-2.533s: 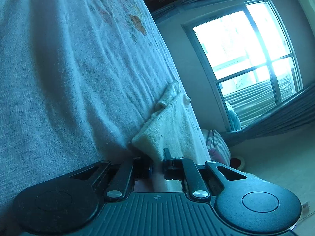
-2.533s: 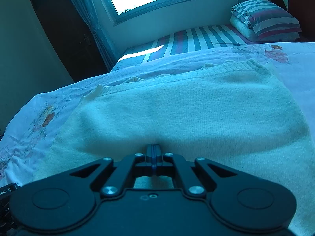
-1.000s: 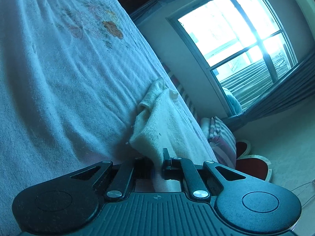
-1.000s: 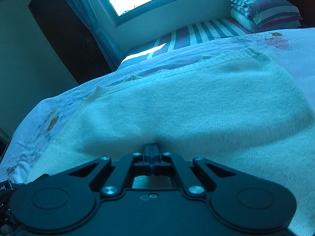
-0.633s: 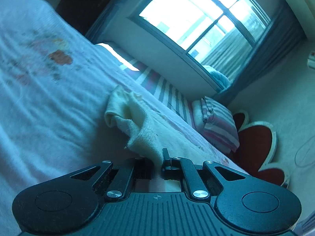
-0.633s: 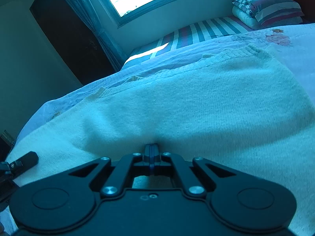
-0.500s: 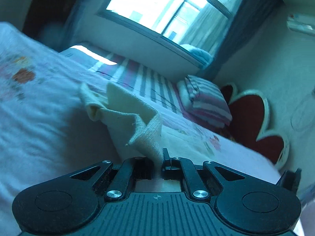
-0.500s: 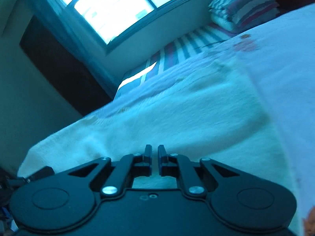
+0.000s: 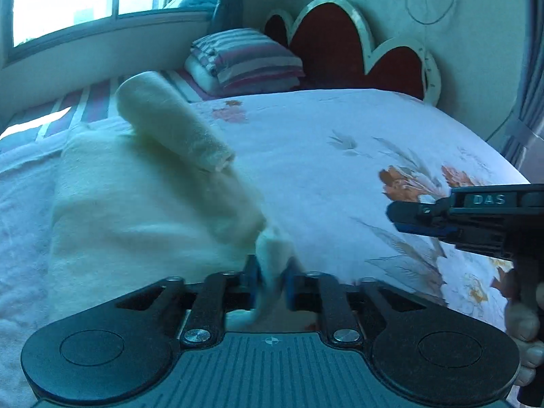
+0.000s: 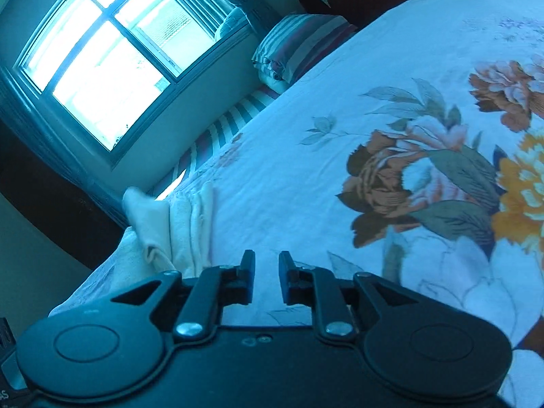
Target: Fold small clothes
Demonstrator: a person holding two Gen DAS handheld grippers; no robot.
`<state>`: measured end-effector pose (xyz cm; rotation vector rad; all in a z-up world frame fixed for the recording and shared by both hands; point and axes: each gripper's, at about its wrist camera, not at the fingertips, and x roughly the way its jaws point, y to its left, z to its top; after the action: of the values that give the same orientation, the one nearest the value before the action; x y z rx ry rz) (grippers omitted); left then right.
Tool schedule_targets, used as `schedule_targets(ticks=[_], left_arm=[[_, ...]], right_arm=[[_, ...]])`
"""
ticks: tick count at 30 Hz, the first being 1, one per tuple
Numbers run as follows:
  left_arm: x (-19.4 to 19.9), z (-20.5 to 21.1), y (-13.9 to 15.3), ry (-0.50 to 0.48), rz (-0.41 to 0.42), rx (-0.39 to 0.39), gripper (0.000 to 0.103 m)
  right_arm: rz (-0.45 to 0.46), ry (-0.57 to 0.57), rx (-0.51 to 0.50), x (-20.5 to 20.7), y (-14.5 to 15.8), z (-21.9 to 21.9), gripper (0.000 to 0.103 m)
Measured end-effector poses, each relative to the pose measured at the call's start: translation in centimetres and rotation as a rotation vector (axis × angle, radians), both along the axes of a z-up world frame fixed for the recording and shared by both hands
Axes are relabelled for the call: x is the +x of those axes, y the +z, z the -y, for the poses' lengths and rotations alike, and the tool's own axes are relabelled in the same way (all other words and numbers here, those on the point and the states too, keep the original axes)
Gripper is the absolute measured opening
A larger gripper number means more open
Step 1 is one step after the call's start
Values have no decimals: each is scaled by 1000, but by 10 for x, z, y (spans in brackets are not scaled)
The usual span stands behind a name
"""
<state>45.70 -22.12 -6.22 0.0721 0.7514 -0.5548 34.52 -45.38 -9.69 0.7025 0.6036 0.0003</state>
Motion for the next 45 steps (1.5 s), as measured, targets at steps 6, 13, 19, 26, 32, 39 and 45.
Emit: schedule_targets(ticks=[6,13,19,26,32,39,45], left_arm=[[-29,-75,27,85,5,-285,80],[31,-195,-7,445,-108,-366,79],[60,-206,-28,445,-125,-329,79],[97,-191,-43,423,-137,-288,79],[102,-181,-37,370,-130,-300,79],[103,-167,-35,341,-123,-227,79],[117,-170,-10,362,-51,-255,79]], right_arm=[[18,65,22,5,3,-12,21],[65,220,-94,53,21,-73,37],[55,290,-190,99,25,-111,38],[3,307,-286,129,23,-131,24],[19,253,-282,112,26,-115,11],[-52,231,-245,121,13,-108,20],[45,198,-299,121,39,-104,26]])
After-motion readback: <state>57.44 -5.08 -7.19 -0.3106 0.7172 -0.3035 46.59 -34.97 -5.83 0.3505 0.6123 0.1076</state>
